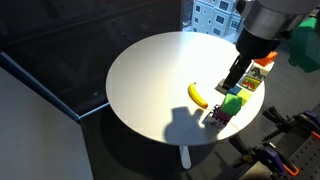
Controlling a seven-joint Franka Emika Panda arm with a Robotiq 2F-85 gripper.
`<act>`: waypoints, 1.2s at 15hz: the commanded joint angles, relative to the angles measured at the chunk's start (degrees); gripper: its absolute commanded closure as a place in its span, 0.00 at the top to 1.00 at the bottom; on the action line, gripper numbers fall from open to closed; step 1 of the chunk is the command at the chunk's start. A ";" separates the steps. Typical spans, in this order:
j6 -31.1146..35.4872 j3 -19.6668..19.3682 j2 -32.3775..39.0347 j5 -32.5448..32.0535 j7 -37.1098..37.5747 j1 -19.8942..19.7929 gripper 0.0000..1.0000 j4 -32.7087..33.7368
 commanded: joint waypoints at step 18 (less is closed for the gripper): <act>-29.98 -1.61 -20.29 6.59 -0.31 2.94 1.00 1.58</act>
